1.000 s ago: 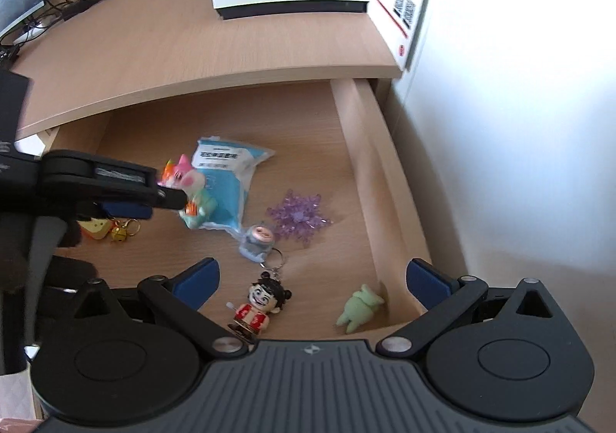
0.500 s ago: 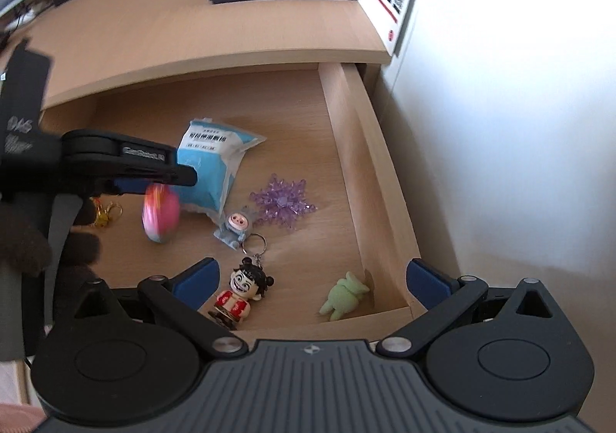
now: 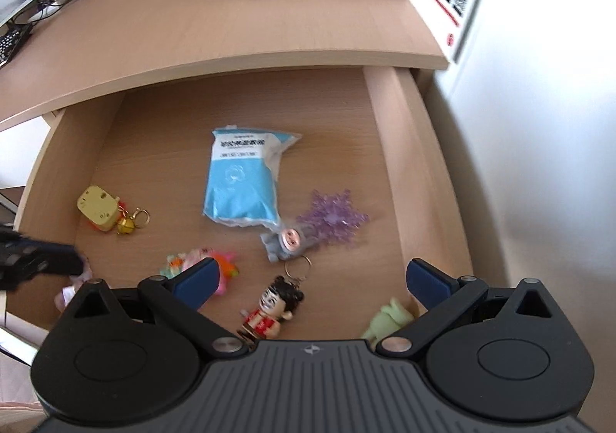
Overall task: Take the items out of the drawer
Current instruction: 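Close the left gripper on the blue wet-wipes bag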
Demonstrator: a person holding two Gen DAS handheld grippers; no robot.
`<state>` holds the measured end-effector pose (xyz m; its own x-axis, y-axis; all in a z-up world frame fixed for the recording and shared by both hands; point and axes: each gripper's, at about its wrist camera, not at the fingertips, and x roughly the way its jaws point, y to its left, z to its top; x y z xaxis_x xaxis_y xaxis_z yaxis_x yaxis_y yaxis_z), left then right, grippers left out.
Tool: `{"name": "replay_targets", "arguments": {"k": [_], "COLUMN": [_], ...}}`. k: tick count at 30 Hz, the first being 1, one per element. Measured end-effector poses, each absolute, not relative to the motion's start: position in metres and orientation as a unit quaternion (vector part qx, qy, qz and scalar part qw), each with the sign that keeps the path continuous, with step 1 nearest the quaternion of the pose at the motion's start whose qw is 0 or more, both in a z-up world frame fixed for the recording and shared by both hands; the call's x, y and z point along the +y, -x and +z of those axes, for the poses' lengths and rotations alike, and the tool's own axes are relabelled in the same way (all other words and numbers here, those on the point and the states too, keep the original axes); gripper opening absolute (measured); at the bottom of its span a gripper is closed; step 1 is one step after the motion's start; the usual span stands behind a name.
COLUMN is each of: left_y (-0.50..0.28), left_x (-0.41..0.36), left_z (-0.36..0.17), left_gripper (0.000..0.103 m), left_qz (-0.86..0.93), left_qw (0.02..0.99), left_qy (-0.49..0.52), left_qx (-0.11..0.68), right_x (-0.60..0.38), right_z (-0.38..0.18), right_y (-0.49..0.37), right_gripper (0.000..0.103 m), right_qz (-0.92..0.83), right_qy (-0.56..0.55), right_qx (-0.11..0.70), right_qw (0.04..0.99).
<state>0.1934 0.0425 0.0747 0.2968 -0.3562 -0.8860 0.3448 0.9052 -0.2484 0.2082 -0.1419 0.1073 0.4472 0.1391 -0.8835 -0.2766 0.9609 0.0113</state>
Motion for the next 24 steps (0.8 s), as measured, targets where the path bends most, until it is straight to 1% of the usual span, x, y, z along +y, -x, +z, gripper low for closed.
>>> {"name": "replay_targets", "arguments": {"k": [2, 4, 6, 7, 9, 10, 11, 12, 15, 17, 19, 21, 24], "left_y": [-0.191, -0.186, -0.184, -0.184, -0.194, -0.204, -0.219, -0.237, -0.289, -0.308, -0.320, -0.327, -0.328], "left_x": [0.032, 0.006, -0.022, -0.034, -0.051, -0.054, -0.052, -0.047, -0.026, -0.024, -0.033, -0.048, -0.070], "left_z": [0.075, 0.076, 0.071, 0.067, 0.056, 0.053, 0.051, 0.051, 0.046, 0.038, 0.028, 0.018, 0.015], "left_gripper": [0.017, 0.017, 0.020, 0.023, 0.023, 0.023, 0.023, 0.023, 0.024, 0.024, 0.024, 0.025, 0.027], "left_qz": [-0.228, -0.281, -0.341, -0.364, -0.385, -0.382, -0.371, -0.348, -0.241, -0.184, -0.142, -0.120, -0.110], "left_qw": [0.814, 0.822, 0.805, 0.789, 0.765, 0.764, 0.770, 0.782, 0.809, 0.813, 0.819, 0.817, 0.840], "left_qy": [-0.035, -0.108, -0.194, -0.232, -0.276, -0.273, -0.244, -0.191, 0.010, 0.089, 0.111, 0.109, 0.084], "left_qx": [0.533, 0.484, 0.445, 0.437, 0.437, 0.443, 0.459, 0.481, 0.537, 0.545, 0.545, 0.553, 0.525], "right_x": [-0.140, -0.140, -0.143, -0.144, -0.148, -0.151, -0.155, -0.159, -0.172, -0.176, -0.178, -0.179, -0.181], "right_z": [0.110, 0.113, 0.116, 0.118, 0.120, 0.122, 0.123, 0.125, 0.122, 0.118, 0.115, 0.115, 0.115], "right_y": [-0.212, -0.215, -0.213, -0.212, -0.208, -0.205, -0.201, -0.198, -0.190, -0.184, -0.178, -0.173, -0.165], "right_gripper": [0.103, 0.103, 0.103, 0.103, 0.103, 0.103, 0.103, 0.103, 0.103, 0.103, 0.103, 0.103, 0.103], "right_qz": [0.125, 0.125, 0.126, 0.128, 0.132, 0.130, 0.127, 0.125, 0.114, 0.105, 0.098, 0.097, 0.091], "right_qy": [0.072, 0.069, 0.066, 0.068, 0.075, 0.077, 0.077, 0.074, 0.053, 0.043, 0.035, 0.031, 0.035], "right_qx": [0.504, 0.502, 0.503, 0.503, 0.500, 0.497, 0.496, 0.496, 0.503, 0.508, 0.512, 0.512, 0.509], "right_qw": [0.852, 0.853, 0.853, 0.852, 0.853, 0.854, 0.856, 0.856, 0.855, 0.854, 0.853, 0.853, 0.855]}}
